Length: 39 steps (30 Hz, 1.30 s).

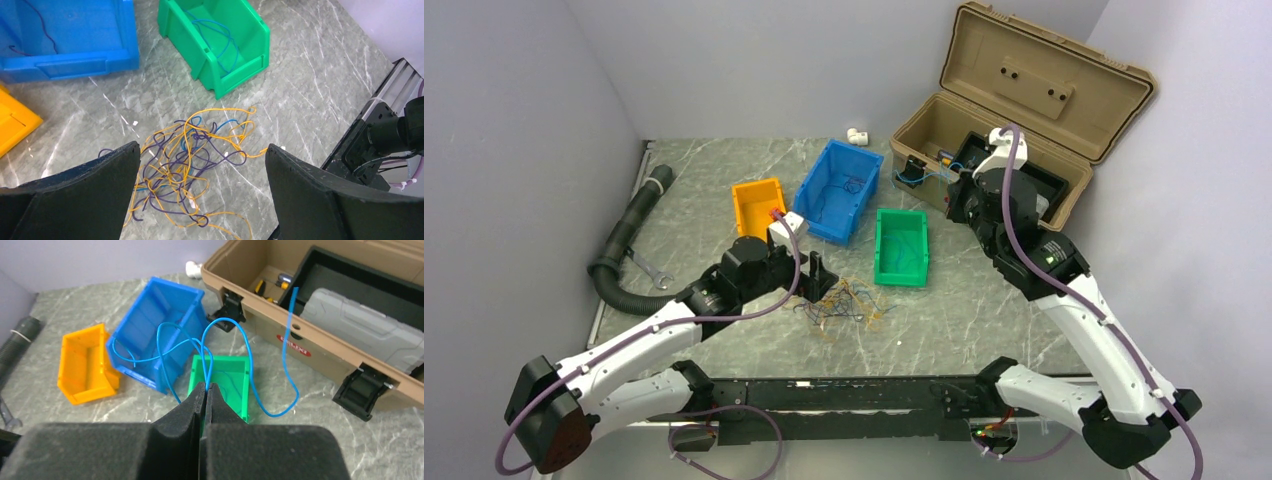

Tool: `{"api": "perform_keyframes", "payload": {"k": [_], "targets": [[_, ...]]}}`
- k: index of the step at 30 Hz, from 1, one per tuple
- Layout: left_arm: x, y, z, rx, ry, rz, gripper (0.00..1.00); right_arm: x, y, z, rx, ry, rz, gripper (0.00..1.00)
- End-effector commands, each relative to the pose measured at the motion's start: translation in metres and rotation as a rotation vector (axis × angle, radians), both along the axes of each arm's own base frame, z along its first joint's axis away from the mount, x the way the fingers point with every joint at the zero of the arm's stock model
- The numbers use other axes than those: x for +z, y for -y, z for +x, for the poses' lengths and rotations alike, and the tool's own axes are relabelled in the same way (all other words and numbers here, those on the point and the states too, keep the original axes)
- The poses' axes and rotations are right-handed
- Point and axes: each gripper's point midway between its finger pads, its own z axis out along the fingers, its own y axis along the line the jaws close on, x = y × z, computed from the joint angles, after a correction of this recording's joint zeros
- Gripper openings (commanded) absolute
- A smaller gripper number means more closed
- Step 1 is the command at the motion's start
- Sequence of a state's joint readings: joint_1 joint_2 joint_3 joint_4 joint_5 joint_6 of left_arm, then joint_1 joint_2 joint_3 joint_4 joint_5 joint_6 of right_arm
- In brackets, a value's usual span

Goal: Untangle the cables

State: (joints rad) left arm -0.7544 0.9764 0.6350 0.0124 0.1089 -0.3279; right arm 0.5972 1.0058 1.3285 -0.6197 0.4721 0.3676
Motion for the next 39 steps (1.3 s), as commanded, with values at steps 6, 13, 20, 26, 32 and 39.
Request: {"api": "perform_keyframes", "payload": {"k": [6,13,20,26,32,39], "targets": [[0.028,-0.008,-0.001,0.038,0.043,-0.039,0.98,-0.032,-0.003,0.006,0.021,-0.071,0.038,0.0],[0.027,-0.013,-0.001,0.054,0.032,-0.02,0.99,-0.052,-0.005,0.013,0.019,-0.112,0.027,0.0],[0.023,-0.016,-0.001,0.07,0.023,-0.01,0.99,-0.075,-0.007,0.022,0.01,-0.149,0.027,0.0],[0.021,-0.019,-0.003,0.072,0.02,-0.003,1.0,-0.101,-0.008,0.034,-0.003,-0.19,0.011,0.0],[0.016,-0.022,-0.003,0.082,0.015,0.014,0.99,-0.125,-0.022,0.042,0.037,-0.251,0.028,0.0],[0.017,-0.026,-0.002,0.094,0.019,0.033,0.99,-0.113,-0.053,0.027,0.195,-0.252,0.168,0.0]]}}
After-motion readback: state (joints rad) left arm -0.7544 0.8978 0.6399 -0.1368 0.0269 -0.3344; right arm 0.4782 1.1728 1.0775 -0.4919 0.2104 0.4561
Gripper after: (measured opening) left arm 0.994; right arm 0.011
